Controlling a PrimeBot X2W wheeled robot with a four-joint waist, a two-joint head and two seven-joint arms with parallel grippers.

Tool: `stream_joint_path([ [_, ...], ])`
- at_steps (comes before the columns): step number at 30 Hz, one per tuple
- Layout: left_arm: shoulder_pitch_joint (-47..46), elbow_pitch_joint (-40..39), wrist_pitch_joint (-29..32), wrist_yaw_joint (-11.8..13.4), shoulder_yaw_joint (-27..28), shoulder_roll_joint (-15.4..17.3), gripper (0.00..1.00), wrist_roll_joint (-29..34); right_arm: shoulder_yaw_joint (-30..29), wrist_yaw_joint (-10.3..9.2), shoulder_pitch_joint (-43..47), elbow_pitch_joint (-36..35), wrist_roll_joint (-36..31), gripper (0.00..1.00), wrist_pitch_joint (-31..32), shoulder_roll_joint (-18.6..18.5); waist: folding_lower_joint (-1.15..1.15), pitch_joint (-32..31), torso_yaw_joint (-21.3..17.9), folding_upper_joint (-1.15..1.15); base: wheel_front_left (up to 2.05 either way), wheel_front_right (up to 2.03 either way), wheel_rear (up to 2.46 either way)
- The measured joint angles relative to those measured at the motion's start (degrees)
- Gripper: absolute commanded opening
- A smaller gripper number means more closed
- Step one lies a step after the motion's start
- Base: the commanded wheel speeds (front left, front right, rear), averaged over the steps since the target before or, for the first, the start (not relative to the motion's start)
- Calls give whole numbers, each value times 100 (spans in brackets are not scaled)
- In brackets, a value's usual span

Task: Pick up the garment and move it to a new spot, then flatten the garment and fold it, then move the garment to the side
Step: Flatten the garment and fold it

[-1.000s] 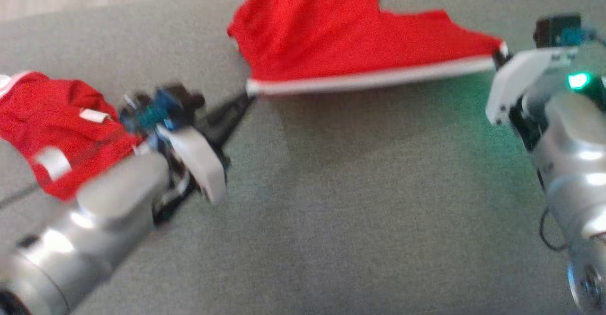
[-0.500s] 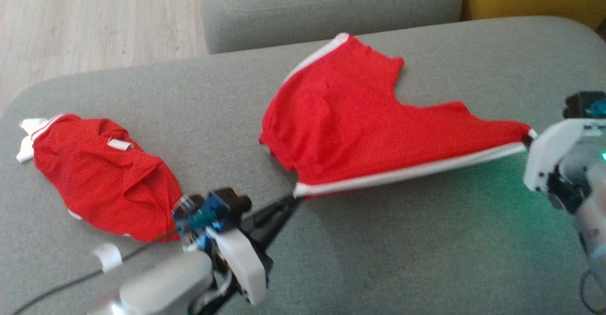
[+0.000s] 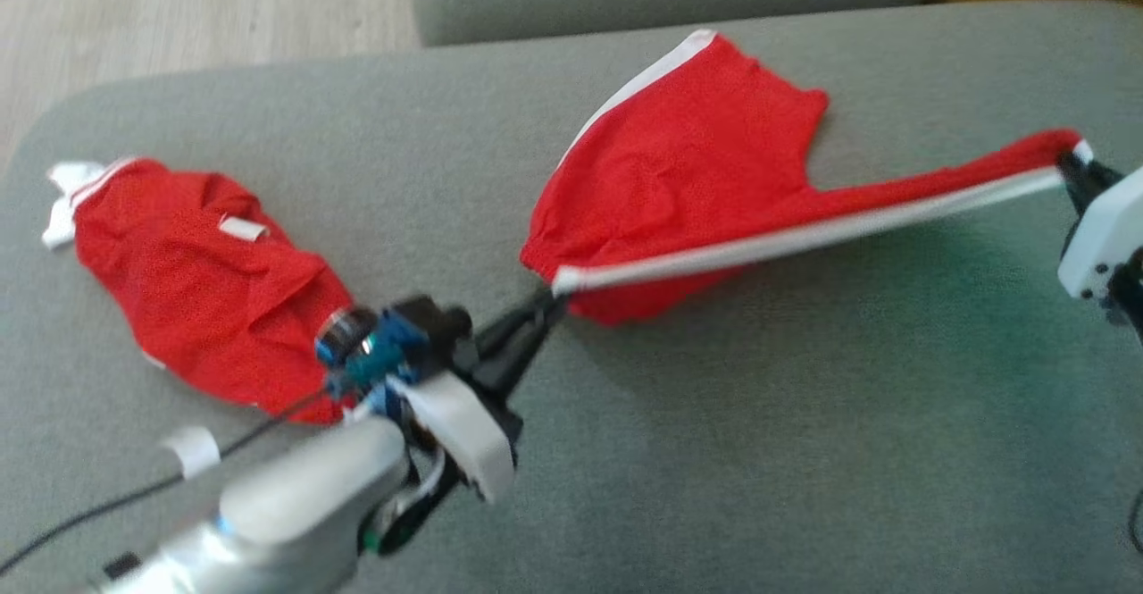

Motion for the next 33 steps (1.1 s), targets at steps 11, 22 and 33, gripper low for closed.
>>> stream_joint_path([
  [11, -803, 672, -46, -118, 256, -364, 0, 52, -678, -1, -1302, -171, -1623, 0, -23, 747, 1, 885, 587, 0, 0, 0, 0],
  [22, -1246, 1045, -157, -327, 252, -1024, 0, 162, -626, -2, -2688, 1277, -2573, 0, -650, 746, 0, 1625, 1308, 0, 0, 0, 0],
  [33, -1556, 1307, -350, -468, 263, -1412, 0, 258, -1031, -2, -3342, 2251, -3325, 0, -1215, 728, 0, 2174, 1803, -1, 0, 0, 0],
])
